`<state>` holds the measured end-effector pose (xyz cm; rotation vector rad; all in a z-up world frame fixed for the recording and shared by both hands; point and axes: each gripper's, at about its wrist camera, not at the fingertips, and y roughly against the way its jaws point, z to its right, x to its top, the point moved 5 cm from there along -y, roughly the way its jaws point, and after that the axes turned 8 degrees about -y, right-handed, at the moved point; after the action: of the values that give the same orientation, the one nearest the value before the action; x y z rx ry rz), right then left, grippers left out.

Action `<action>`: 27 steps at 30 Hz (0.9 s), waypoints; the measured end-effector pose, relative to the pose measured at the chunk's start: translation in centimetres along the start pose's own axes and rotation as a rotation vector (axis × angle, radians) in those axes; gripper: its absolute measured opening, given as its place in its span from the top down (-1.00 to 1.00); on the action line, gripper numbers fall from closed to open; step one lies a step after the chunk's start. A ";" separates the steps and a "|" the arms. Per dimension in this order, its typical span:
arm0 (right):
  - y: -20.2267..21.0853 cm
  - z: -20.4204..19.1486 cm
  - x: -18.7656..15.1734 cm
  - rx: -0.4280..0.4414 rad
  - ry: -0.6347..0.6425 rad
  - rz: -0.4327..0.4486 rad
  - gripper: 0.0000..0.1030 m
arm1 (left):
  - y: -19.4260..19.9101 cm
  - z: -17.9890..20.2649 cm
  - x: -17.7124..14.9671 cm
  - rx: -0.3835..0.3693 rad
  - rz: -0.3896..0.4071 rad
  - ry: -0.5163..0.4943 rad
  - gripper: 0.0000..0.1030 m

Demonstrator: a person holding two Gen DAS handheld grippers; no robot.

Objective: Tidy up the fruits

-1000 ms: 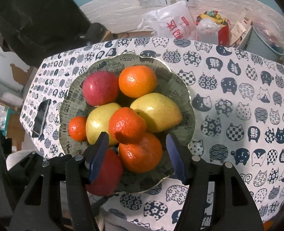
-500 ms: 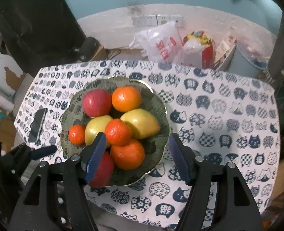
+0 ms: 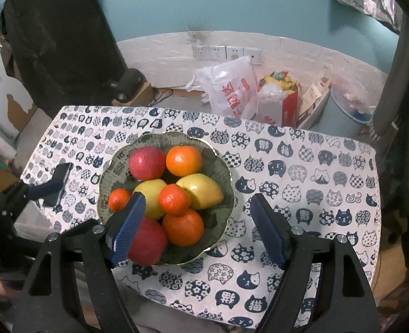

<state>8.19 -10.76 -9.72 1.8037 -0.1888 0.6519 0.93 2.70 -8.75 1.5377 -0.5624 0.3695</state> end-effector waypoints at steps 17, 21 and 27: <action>2.2 0.4 0.3 -0.001 -0.013 0.043 -0.70 | 3.4 -0.9 2.2 0.074 0.065 0.007 -0.83; 2.5 0.4 0.5 0.002 -0.012 0.052 -0.71 | 4.1 -0.7 2.6 0.082 0.080 0.006 -0.87; 2.8 0.5 0.7 0.003 -0.017 0.057 -0.71 | 4.3 -0.9 2.8 0.095 0.082 0.012 -0.99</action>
<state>7.68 -12.04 -7.15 1.8126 -0.2517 0.6778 0.94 3.33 -3.52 1.6056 -0.6071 0.4743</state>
